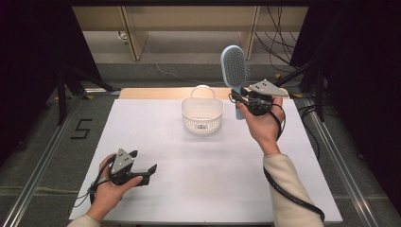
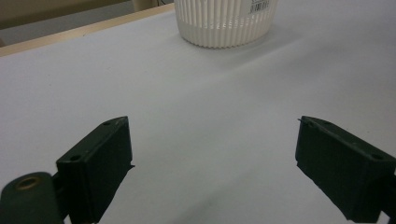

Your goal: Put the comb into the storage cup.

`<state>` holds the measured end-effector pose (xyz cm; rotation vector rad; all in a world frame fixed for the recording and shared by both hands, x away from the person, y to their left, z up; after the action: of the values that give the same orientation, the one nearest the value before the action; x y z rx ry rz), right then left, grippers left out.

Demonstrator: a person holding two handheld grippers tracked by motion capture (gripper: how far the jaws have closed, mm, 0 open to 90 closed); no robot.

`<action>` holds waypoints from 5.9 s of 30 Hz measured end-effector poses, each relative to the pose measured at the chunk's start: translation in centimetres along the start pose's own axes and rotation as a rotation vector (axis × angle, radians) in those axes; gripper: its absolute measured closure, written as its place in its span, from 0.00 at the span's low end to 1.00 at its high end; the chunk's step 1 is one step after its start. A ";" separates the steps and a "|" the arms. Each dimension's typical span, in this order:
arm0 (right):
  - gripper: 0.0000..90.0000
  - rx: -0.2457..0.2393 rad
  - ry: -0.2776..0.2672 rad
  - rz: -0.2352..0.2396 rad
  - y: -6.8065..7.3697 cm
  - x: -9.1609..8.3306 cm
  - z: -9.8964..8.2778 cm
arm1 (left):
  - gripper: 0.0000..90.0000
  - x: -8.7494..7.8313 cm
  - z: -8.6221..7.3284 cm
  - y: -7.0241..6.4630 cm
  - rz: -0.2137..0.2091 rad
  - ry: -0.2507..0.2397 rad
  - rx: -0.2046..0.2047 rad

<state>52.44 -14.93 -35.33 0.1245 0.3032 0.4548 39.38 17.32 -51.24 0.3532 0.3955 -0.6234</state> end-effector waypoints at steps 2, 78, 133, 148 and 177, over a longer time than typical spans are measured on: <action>0.78 0.000 0.000 0.001 0.1 0.1 0.0 | 0.12 0.0 0.0 0.0 0.000 0.000 0.000; 0.78 0.014 0.001 0.029 1.4 2.4 1.4 | 0.12 0.0 0.1 0.0 0.005 -0.006 0.000; 0.78 -0.002 0.016 0.048 3.1 4.6 2.4 | 0.12 0.0 0.2 0.0 0.003 -0.011 0.000; 0.78 0.000 0.027 0.053 3.6 5.3 2.4 | 0.12 0.0 0.2 0.0 0.002 -0.012 0.000; 0.78 -0.009 0.038 0.059 4.4 6.8 2.2 | 0.12 0.0 0.2 0.0 0.002 -0.011 0.003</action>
<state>57.16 -8.00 -34.17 0.1161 0.3353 0.5170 39.40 17.21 -51.05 0.3530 0.3840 -0.6234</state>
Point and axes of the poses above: each handheld gripper's, and its own axes: x roughly forward along the jaws, z roughly out of its top, y roughly to its left, the point moved 8 cm from there along x, roughly forward along the jaws, and after that the axes turned 13 degrees about x, right-handed, at the moved point
